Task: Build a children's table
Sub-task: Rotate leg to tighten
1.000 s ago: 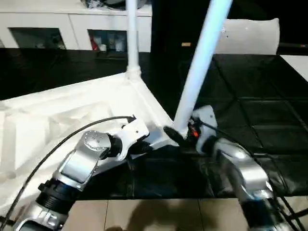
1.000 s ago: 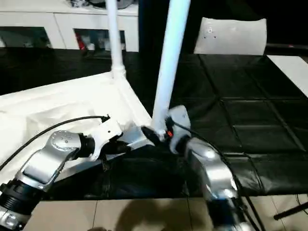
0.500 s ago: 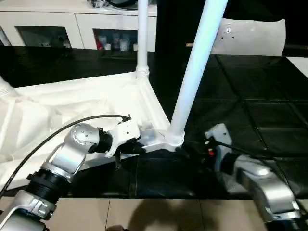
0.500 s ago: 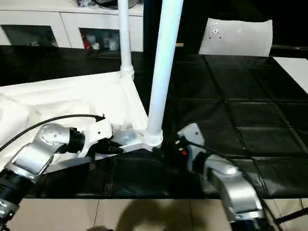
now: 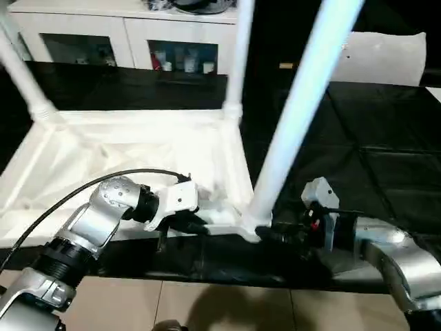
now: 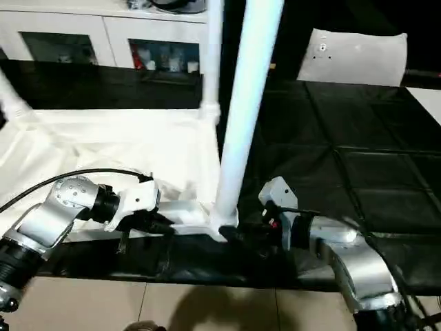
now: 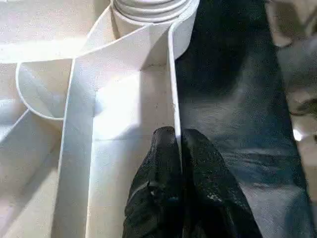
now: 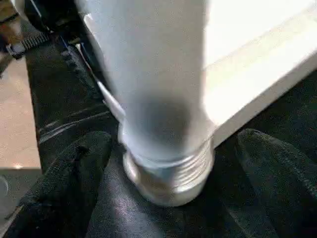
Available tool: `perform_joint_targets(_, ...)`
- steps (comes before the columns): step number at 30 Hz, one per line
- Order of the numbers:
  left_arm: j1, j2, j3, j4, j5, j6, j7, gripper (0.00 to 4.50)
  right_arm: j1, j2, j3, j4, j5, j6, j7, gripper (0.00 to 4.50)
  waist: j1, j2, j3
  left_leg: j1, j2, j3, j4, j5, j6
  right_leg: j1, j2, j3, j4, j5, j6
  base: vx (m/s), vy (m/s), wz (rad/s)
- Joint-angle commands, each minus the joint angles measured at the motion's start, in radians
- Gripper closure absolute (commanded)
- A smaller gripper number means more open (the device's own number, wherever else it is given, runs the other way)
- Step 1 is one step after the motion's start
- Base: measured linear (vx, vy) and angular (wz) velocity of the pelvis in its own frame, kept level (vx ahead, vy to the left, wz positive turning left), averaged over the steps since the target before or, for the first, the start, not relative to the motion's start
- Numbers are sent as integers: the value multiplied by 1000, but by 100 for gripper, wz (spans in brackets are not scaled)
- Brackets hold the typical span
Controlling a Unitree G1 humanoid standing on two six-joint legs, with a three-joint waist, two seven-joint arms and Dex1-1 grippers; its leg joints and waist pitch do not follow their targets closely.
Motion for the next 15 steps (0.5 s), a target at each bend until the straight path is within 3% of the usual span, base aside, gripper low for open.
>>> perform_joint_targets(1, -19, -2, -46, -10, 12, -39, -63, 450, -23, -16, 16, 17, -16, -25, 35, 4, -3, -3, -59, 6, 87, -29, -61, -63, 72, 45, -139, 75, -76, -116, -146, 0, 0, 0)
perform_joint_targets(6, -27, -1, -58, -15, 10, -47, -95, 450, -52, -25, 55, 31, -12, -23, 92, 4, 3, -4, -62, 4, 88, -29, -59, -41, 81, 46, -139, 75, -71, -83, -146, 0, 0, 0)
perform_joint_targets(13, -44, -2, -69, 2, 18, -72, -112, 450, -84, -35, 97, 79, -29, -55, 138, 71, 8, 0, -62, 3, 89, -29, -58, -47, 76, 46, -141, 73, -69, -87, -151, 0, 0, 0)
perform_joint_targets(15, -45, -3, -69, 4, 18, -74, -114, 450, -86, -38, 100, 82, -34, -61, 141, 85, 7, -5, -64, 1, 88, -29, -58, -38, 77, 48, -139, 72, -67, -73, -150, 0, 0, 0)
